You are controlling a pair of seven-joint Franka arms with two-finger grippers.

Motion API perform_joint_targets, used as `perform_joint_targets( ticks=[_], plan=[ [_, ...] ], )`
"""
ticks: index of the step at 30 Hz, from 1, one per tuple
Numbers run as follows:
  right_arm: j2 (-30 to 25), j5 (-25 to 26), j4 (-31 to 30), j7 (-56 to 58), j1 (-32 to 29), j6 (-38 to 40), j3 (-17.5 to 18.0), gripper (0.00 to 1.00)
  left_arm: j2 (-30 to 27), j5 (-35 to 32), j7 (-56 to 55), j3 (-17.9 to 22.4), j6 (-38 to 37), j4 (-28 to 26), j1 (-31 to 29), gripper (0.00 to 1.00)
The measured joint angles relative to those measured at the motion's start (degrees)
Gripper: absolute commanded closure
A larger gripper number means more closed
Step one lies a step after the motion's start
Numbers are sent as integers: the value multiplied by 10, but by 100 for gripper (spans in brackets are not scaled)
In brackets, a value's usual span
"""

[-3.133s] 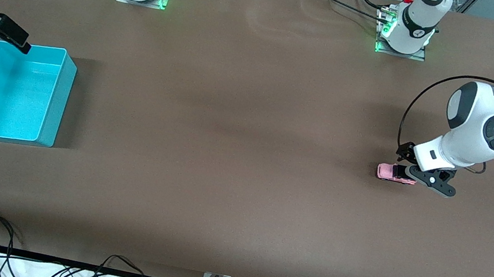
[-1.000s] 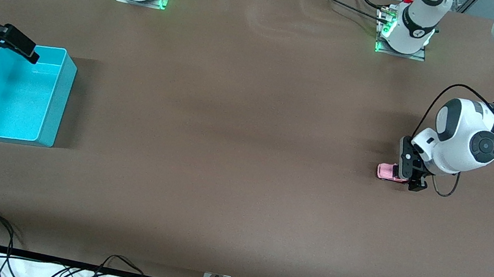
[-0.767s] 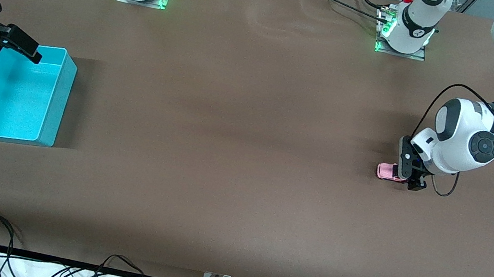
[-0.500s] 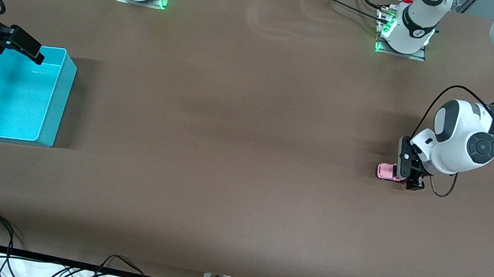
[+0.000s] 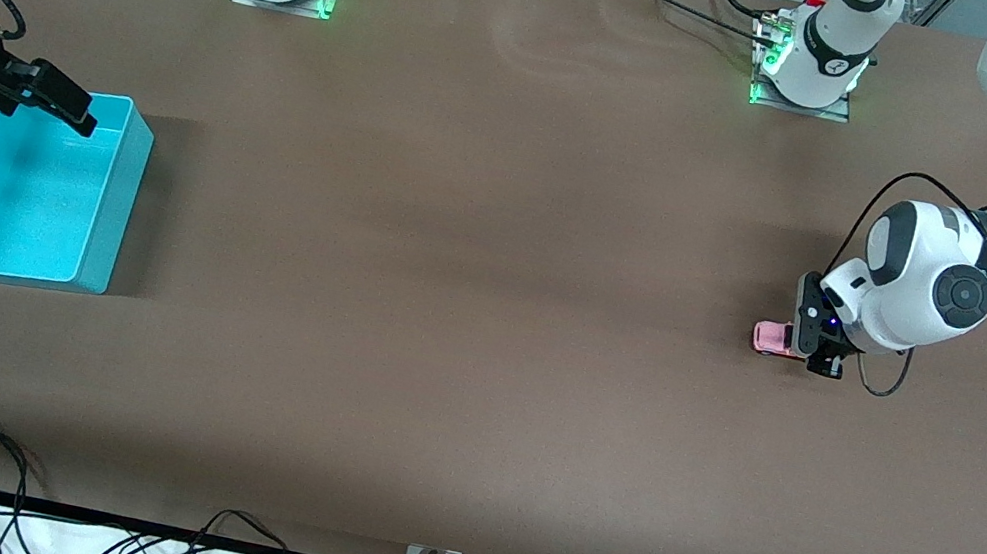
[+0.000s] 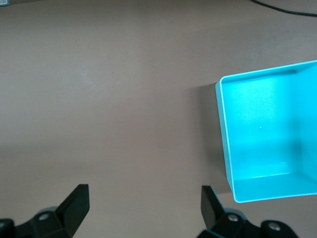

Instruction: Wind and store pink jeep toy

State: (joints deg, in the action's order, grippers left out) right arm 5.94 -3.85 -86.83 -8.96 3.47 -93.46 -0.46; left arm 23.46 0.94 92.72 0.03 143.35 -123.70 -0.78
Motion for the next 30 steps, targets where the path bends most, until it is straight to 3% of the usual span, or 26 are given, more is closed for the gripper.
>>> perform_joint_targets(
  ticks=[30],
  plan=[
    [3,12,-11,0,0,-24,6,0,1,5,37,3,0,0,-33,100]
  ],
)
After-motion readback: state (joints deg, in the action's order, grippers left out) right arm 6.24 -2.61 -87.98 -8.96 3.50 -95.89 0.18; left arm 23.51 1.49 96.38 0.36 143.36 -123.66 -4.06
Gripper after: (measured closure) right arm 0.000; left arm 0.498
